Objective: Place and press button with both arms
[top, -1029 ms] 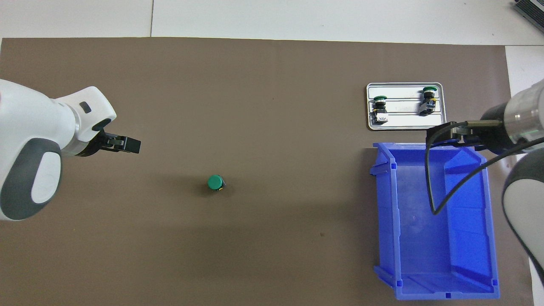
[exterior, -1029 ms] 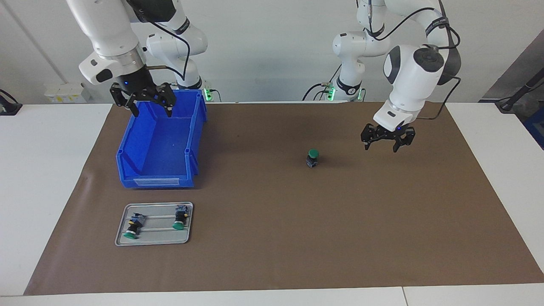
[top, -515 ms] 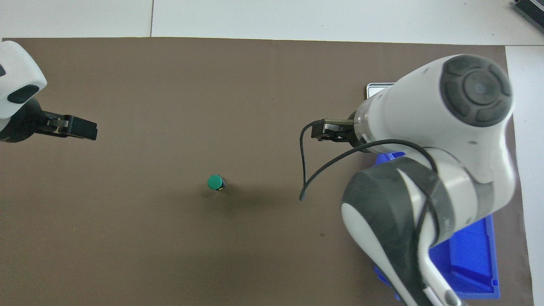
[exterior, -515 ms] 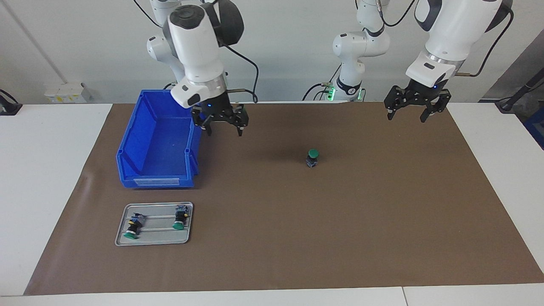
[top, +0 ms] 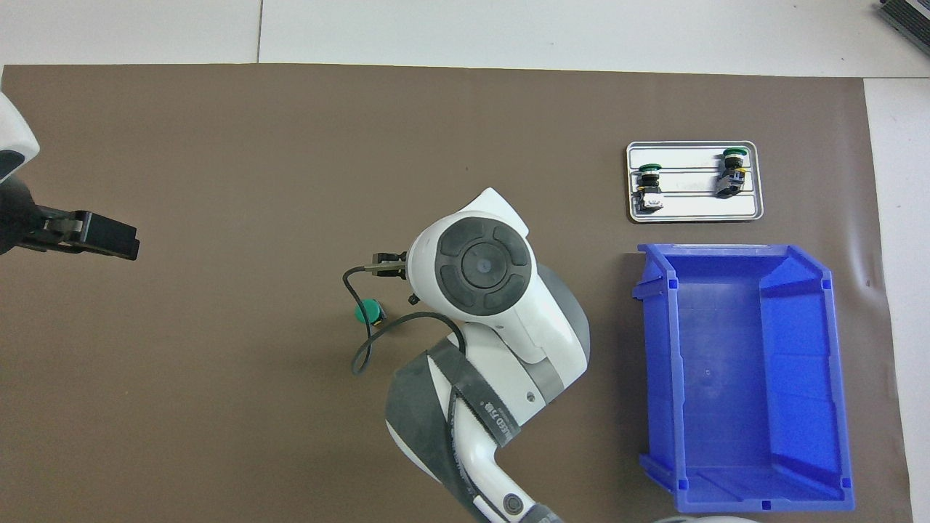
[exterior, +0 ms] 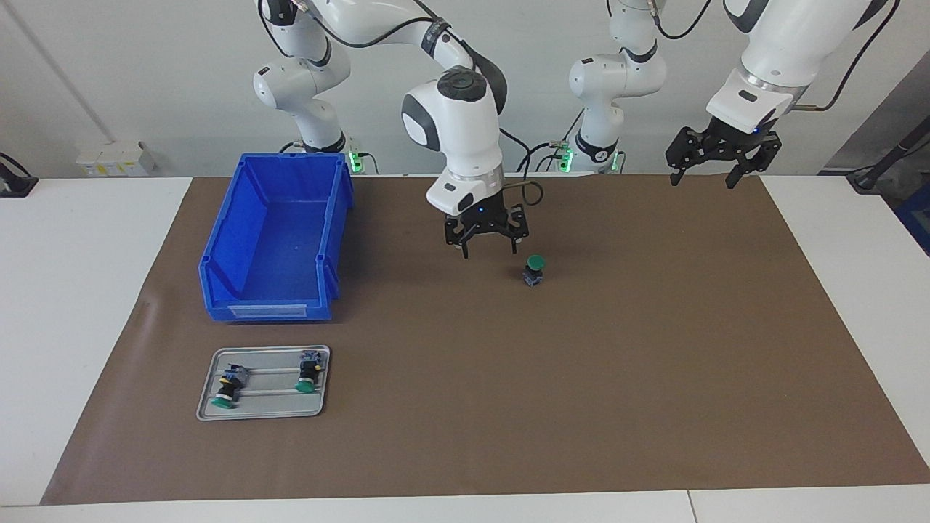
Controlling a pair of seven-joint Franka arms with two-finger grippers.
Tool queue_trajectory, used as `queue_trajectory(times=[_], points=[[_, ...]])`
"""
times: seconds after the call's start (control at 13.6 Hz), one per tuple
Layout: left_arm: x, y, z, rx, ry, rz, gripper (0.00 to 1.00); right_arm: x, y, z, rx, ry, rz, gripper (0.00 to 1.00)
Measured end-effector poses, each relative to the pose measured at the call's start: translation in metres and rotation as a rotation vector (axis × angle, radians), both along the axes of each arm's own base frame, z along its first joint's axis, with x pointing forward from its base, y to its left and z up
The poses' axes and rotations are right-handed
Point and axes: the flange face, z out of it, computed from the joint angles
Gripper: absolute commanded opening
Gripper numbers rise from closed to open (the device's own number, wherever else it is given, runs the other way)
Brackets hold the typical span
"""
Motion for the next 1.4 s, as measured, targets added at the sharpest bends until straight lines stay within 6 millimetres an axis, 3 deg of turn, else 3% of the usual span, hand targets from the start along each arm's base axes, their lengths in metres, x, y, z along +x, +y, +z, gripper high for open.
queue_trajectory(times=[0.37, 0.59, 0.81, 1.25, 1.4], points=[[0.003, 0.005, 0.002, -0.005, -0.026, 0.010, 1.00, -0.038, 0.062, -0.028, -0.030, -0.071, 0.137, 0.99], [0.003, 0.005, 0.004, -0.005, -0.031, 0.010, 1.00, -0.048, 0.090, -0.074, -0.088, -0.143, 0.231, 0.99], [0.003, 0.004, 0.009, -0.007, -0.056, 0.010, 1.00, -0.051, 0.098, -0.106, -0.126, -0.147, 0.303, 0.99], [0.001, 0.028, 0.016, -0.012, -0.048, 0.040, 1.00, -0.070, 0.109, -0.133, -0.158, -0.120, 0.358, 0.99], [0.000, 0.027, 0.021, -0.012, -0.045, 0.040, 1.00, -0.070, 0.107, -0.137, -0.164, -0.115, 0.362, 0.93]])
